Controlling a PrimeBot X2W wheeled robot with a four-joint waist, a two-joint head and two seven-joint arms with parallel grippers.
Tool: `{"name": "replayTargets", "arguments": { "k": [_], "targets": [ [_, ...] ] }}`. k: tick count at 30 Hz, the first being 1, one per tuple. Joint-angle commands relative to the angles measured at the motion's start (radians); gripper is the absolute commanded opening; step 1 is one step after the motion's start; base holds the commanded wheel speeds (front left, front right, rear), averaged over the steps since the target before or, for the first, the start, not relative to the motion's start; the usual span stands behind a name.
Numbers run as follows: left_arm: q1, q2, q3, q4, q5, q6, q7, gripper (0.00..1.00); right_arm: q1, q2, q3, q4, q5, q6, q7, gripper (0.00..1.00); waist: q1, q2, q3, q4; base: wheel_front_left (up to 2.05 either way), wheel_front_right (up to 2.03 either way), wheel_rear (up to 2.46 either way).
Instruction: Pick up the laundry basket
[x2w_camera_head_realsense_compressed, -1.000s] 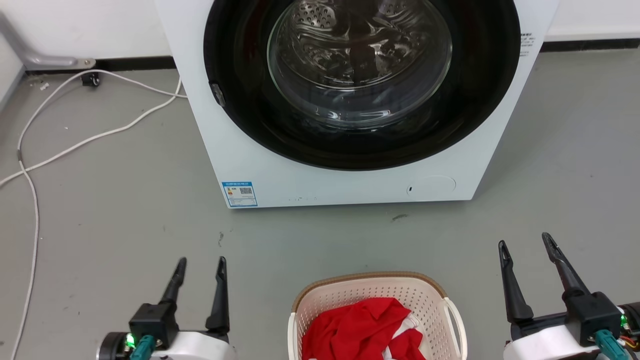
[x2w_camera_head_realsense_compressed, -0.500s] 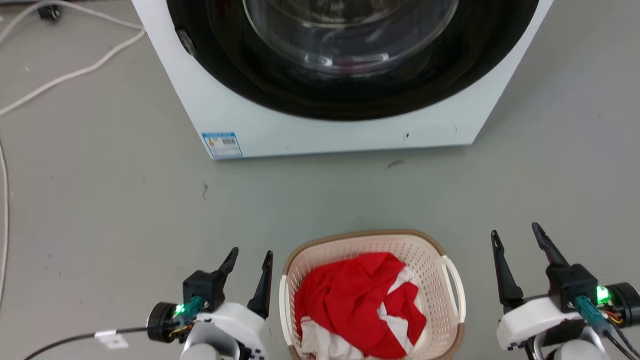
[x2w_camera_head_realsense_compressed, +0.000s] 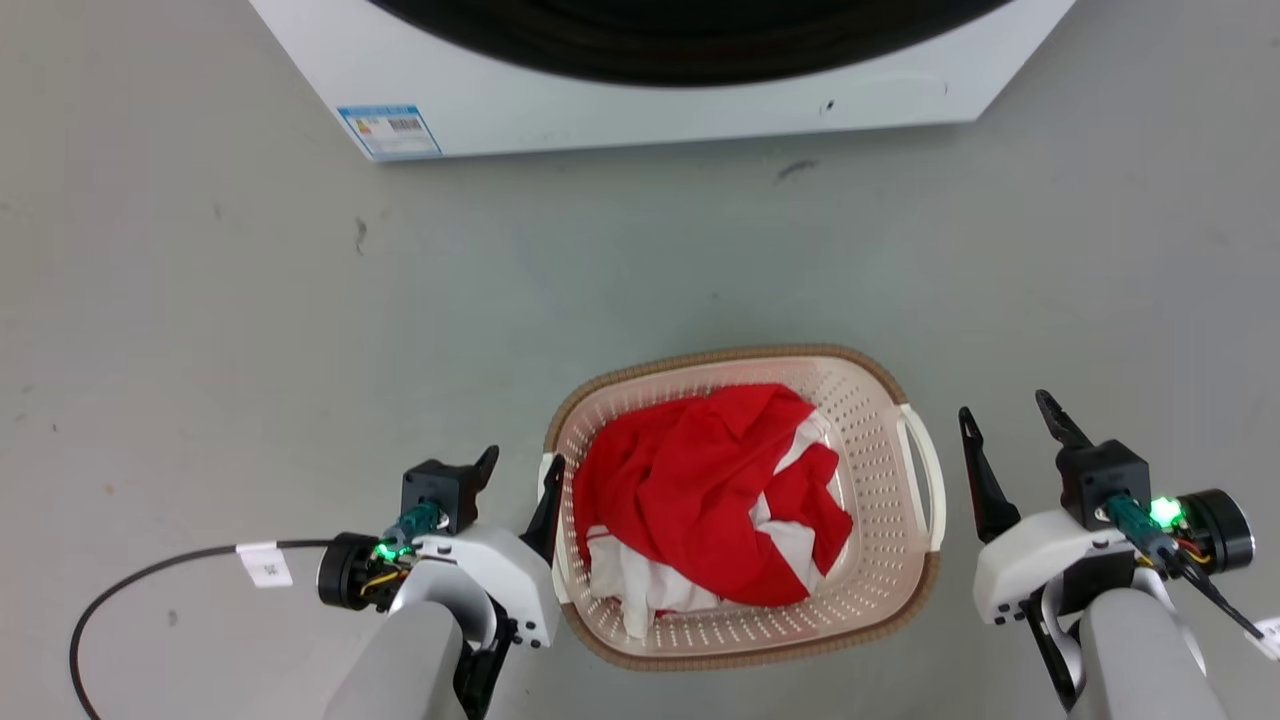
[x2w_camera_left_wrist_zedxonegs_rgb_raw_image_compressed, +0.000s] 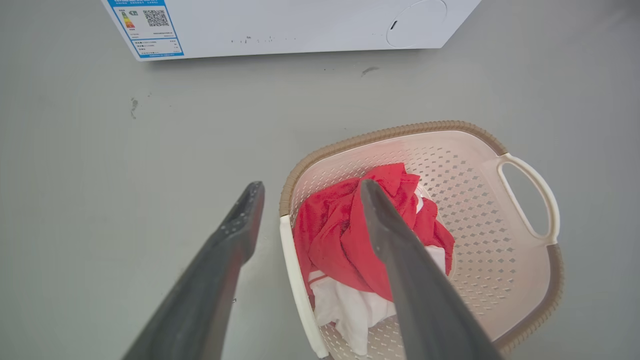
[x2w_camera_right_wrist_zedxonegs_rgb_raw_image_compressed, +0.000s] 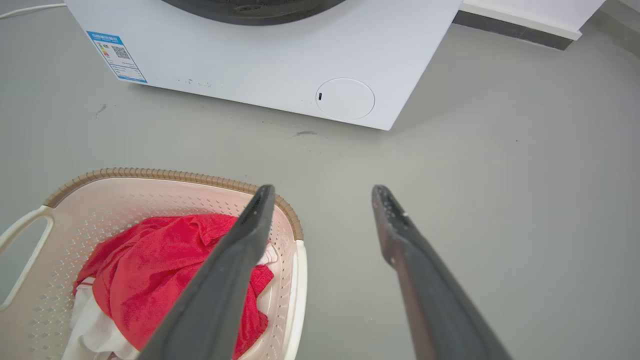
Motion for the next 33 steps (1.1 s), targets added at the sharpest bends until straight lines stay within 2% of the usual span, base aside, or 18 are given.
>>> {"name": "replayTargets", "arguments": {
  "k": [1,17,33],
  "targets": [
    [-0.034,0.002,-0.002,0.027,-0.008,-0.001,-0.002,1.00,-0.039,-0.001,0.000,0.037,-0.014,-0.001,-0.002,1.00,-0.0002,0.0000,0.057,-0.004,0.00,0.00,0.00],
    [-0.206,0.002,-0.113,0.249,-0.097,-0.011,-0.002,1.00,-0.238,-0.005,-0.056,0.341,-0.107,-0.001,-0.002,1.00,-0.0002,0.0000,0.234,-0.014,0.00,0.00,0.00],
    [-0.318,0.002,-0.152,0.291,-0.115,-0.013,-0.002,1.00,-0.397,-0.002,-0.082,0.536,-0.114,-0.001,-0.002,1.00,-0.0002,0.0000,0.383,-0.003,0.00,0.00,0.00]
  ]
}}
